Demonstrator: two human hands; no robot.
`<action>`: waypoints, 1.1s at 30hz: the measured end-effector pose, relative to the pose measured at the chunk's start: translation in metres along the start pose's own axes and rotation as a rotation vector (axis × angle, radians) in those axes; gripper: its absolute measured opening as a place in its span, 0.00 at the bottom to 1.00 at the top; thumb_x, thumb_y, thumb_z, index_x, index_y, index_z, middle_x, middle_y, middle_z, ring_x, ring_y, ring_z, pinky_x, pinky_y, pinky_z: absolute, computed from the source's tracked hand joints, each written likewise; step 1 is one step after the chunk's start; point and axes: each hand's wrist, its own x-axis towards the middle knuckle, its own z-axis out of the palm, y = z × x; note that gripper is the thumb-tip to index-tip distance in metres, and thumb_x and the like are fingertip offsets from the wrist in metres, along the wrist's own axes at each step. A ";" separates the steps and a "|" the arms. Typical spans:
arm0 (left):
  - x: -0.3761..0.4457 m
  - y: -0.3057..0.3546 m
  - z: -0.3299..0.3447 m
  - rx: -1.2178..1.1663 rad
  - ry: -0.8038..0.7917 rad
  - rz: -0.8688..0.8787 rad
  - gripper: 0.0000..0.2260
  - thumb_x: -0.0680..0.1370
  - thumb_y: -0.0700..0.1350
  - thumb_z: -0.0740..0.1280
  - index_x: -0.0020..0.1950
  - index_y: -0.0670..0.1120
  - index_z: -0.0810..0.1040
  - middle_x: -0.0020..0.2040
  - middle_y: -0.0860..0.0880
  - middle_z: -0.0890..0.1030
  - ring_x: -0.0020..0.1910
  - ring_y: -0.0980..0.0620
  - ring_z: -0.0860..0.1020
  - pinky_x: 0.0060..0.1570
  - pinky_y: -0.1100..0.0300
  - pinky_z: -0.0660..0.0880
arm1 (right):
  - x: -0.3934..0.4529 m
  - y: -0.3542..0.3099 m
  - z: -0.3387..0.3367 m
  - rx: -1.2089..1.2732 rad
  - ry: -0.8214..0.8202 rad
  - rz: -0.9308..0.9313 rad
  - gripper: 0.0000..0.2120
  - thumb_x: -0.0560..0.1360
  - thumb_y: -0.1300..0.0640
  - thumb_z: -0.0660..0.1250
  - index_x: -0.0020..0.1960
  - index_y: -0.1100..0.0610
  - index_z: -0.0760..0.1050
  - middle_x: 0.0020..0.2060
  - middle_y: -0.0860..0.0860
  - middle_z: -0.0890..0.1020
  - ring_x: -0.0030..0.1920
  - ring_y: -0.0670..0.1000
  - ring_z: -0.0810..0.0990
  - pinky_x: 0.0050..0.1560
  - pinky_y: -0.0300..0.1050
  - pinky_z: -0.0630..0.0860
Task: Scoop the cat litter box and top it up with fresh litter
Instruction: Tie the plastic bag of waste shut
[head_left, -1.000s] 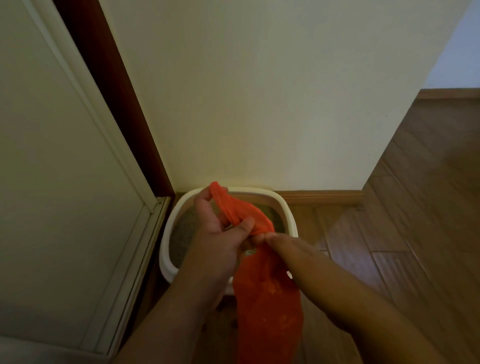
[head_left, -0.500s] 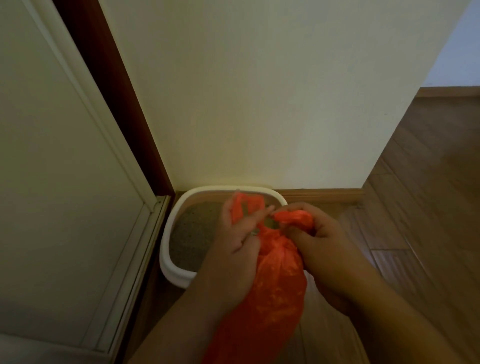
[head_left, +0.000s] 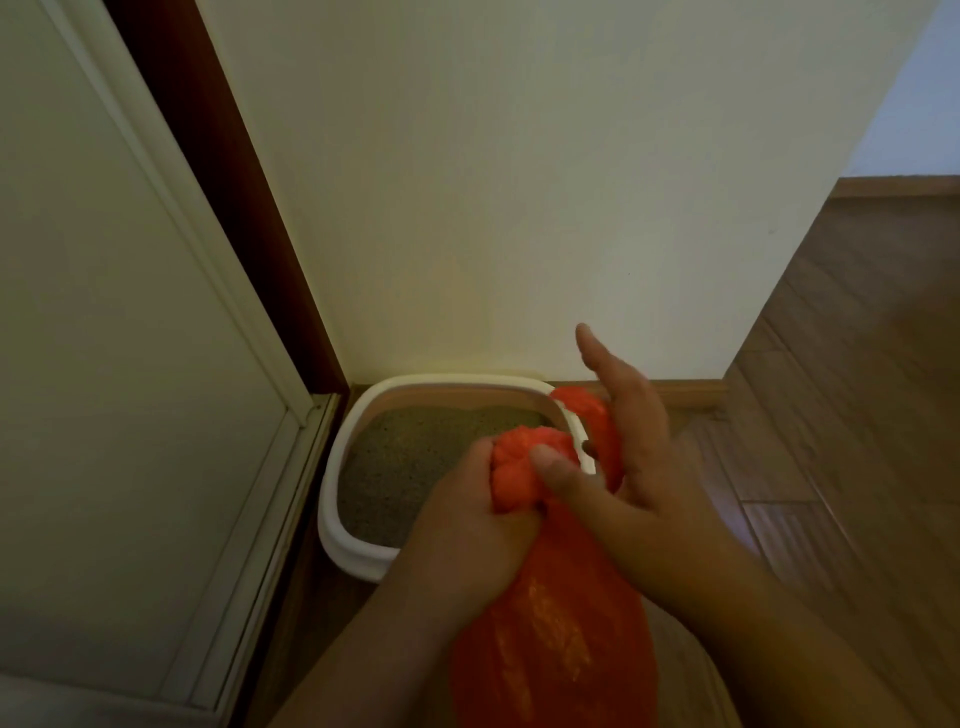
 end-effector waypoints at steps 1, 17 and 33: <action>0.001 0.000 0.000 0.013 0.001 -0.005 0.07 0.79 0.53 0.68 0.55 0.64 0.75 0.47 0.56 0.84 0.41 0.61 0.83 0.45 0.54 0.83 | -0.001 0.001 0.001 -0.022 -0.064 -0.027 0.33 0.75 0.40 0.68 0.75 0.28 0.56 0.75 0.37 0.61 0.72 0.35 0.63 0.63 0.32 0.70; -0.003 0.001 0.000 -0.080 -0.034 0.234 0.31 0.73 0.42 0.76 0.68 0.65 0.70 0.62 0.61 0.78 0.60 0.58 0.79 0.56 0.52 0.81 | 0.008 0.013 0.009 0.237 -0.100 0.310 0.11 0.78 0.60 0.61 0.48 0.44 0.76 0.37 0.53 0.78 0.35 0.50 0.77 0.37 0.51 0.73; -0.004 -0.009 -0.003 0.130 -0.272 0.096 0.38 0.71 0.58 0.75 0.71 0.76 0.53 0.63 0.61 0.77 0.58 0.60 0.80 0.55 0.53 0.81 | 0.000 0.016 0.014 -0.010 -0.089 0.282 0.11 0.76 0.36 0.62 0.52 0.40 0.76 0.43 0.40 0.82 0.42 0.40 0.82 0.41 0.42 0.82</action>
